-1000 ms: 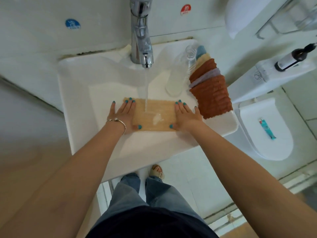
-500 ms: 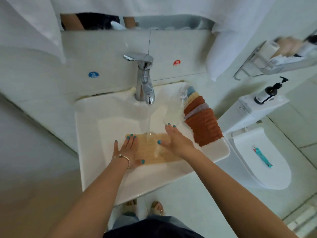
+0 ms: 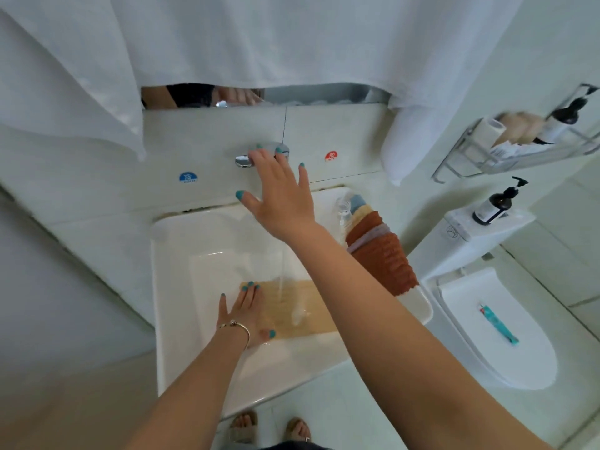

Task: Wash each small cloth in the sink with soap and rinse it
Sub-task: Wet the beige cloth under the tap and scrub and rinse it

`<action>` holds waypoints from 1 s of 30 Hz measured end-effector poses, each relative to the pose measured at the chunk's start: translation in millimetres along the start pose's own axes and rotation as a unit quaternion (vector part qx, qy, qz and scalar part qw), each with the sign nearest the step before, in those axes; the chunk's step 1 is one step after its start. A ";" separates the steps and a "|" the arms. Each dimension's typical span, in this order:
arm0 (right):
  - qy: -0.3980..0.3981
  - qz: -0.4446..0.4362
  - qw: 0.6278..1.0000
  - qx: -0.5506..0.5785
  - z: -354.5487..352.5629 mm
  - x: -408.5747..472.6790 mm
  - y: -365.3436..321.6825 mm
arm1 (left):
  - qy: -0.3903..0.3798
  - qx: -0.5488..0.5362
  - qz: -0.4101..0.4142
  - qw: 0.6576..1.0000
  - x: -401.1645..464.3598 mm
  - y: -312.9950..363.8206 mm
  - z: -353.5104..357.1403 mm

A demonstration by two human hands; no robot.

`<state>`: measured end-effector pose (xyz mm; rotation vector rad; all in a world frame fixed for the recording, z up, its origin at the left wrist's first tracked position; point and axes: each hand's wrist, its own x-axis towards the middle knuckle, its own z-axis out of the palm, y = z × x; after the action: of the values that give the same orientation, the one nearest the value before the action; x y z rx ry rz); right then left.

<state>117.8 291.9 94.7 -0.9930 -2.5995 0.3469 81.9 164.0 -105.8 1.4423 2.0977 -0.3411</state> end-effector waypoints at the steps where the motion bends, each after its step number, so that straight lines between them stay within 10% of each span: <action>1: -0.008 0.000 1.000 0.002 0.7 -4.7 0.9 | 0.001 0.008 -0.002 1.000 -1.4 1.1 -1.6; 7: 0.188 0.066 0.963 0.181 34.9 -96.8 47.0 | 0.031 -0.077 0.030 0.996 4.3 15.8 -8.7; 12: -0.168 0.195 0.966 -0.009 101.8 -154.6 114.9 | 0.074 -0.073 0.029 0.994 1.5 20.4 -1.7; 16: -0.307 0.190 0.928 -0.090 115.2 -152.0 136.6 | 0.122 -0.056 0.020 0.991 1.6 21.4 0.8; 25: -0.335 0.048 0.924 -0.178 117.5 -132.4 140.9 | 0.045 -0.047 0.003 0.998 12.2 22.9 -4.4; 30: -0.341 0.084 0.932 0.085 98.6 -121.9 152.2 | -0.003 -0.248 0.103 0.963 4.0 3.1 -30.4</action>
<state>255.3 309.3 -74.1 -1.1927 -2.9964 1.1197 74.4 183.7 -83.3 1.3247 1.8288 0.2469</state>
